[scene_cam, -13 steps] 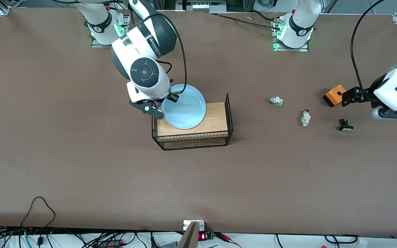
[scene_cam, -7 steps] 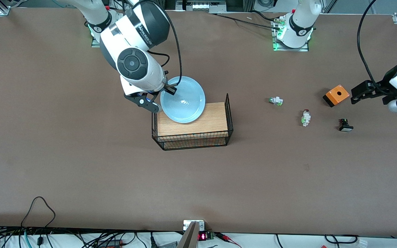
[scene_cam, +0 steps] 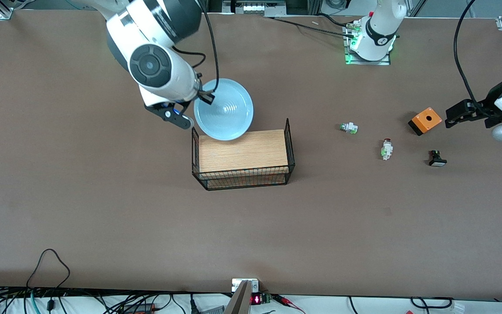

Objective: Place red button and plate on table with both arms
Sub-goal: 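Carry the blue plate with the right gripper away from the basket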

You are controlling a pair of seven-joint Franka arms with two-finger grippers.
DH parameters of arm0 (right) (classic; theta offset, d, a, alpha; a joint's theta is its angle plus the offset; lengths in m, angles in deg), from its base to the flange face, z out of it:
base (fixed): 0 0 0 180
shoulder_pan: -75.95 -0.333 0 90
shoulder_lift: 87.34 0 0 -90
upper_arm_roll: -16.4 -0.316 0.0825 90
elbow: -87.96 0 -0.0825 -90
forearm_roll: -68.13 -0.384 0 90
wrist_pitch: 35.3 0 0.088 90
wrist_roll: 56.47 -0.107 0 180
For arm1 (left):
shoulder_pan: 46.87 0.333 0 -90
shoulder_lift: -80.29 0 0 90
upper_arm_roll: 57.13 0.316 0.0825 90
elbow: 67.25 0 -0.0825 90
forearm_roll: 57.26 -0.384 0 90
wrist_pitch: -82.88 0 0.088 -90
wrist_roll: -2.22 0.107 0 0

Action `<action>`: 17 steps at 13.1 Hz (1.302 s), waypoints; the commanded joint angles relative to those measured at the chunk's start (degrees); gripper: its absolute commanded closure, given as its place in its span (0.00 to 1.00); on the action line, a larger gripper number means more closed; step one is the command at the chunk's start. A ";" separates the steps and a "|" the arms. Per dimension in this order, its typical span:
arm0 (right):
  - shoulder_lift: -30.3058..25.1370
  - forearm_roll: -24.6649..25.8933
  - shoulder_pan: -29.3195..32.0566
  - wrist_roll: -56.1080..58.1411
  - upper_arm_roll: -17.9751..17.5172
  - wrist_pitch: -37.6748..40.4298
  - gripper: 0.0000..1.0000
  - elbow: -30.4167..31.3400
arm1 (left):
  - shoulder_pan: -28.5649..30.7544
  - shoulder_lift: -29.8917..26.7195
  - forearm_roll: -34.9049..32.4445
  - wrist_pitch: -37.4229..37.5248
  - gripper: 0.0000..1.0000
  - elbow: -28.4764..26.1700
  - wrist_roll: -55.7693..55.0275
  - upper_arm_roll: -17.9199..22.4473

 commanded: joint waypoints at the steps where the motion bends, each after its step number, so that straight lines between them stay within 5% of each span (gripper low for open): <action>1: -2.43 -0.69 0.82 1.92 -0.25 4.12 1.00 0.08 | 0.14 -0.18 0.81 0.56 0.00 0.93 -0.69 -0.47; 8: -6.66 -0.16 15.03 27.99 0.90 14.06 1.00 0.08 | 0.32 -0.09 0.90 0.12 0.00 1.99 -1.30 -0.12; 12: -4.74 1.50 26.20 46.89 1.25 13.90 1.00 0.61 | 0.32 -0.35 1.16 -1.20 0.00 0.94 -0.60 -0.29; 17: -0.61 5.37 31.92 61.14 1.25 9.87 1.00 0.70 | 0.40 -5.08 1.24 -3.56 0.00 -5.73 2.46 -0.38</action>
